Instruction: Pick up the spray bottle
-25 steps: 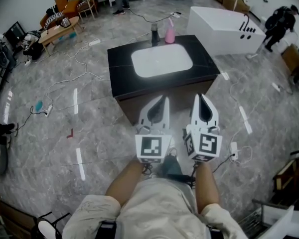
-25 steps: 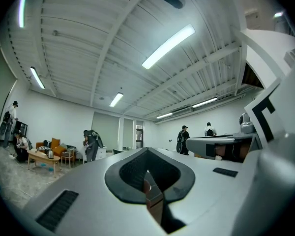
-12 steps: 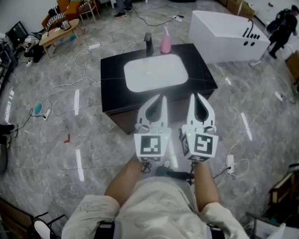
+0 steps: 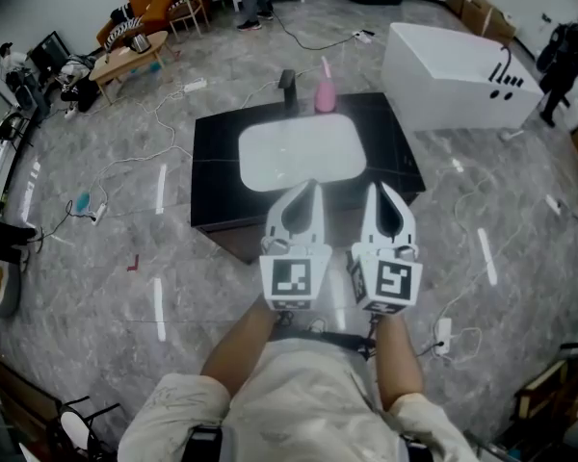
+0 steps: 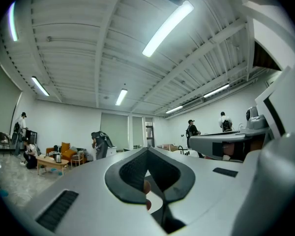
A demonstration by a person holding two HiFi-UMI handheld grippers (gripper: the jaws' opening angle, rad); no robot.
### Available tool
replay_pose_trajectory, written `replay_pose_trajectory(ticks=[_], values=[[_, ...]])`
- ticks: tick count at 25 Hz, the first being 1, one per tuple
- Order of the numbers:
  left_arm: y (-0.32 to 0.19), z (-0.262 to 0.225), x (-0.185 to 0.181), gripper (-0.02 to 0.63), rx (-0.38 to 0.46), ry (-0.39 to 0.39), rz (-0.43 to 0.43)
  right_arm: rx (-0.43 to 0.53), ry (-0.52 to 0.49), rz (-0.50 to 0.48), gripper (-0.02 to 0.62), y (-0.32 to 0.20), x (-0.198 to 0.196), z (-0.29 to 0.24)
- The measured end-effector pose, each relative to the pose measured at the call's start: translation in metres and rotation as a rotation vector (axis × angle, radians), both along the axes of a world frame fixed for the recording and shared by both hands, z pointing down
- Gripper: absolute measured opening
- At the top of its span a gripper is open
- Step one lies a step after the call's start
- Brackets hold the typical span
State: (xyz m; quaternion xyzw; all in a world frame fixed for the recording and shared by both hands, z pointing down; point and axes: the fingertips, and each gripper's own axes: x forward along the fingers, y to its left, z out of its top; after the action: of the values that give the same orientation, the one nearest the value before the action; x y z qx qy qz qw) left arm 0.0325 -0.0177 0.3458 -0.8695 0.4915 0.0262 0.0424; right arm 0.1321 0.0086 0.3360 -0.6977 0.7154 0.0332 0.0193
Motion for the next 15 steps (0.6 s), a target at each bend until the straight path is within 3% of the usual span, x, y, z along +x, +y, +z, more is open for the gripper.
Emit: replay_pose_trajectory(ticks=[7, 15], values=[[-0.028, 0.009, 0.008, 0.002, -0.022, -0.018, -0.018, -0.017, -0.019, -0.005, 0.000, -0.031, 0.015, 0.008], [-0.086, 0.017, 0.016, 0.002, -0.028, 0.023, -0.015, -0.028, -0.006, 0.000, 0.000, -0.086, 0.023, 0.020]])
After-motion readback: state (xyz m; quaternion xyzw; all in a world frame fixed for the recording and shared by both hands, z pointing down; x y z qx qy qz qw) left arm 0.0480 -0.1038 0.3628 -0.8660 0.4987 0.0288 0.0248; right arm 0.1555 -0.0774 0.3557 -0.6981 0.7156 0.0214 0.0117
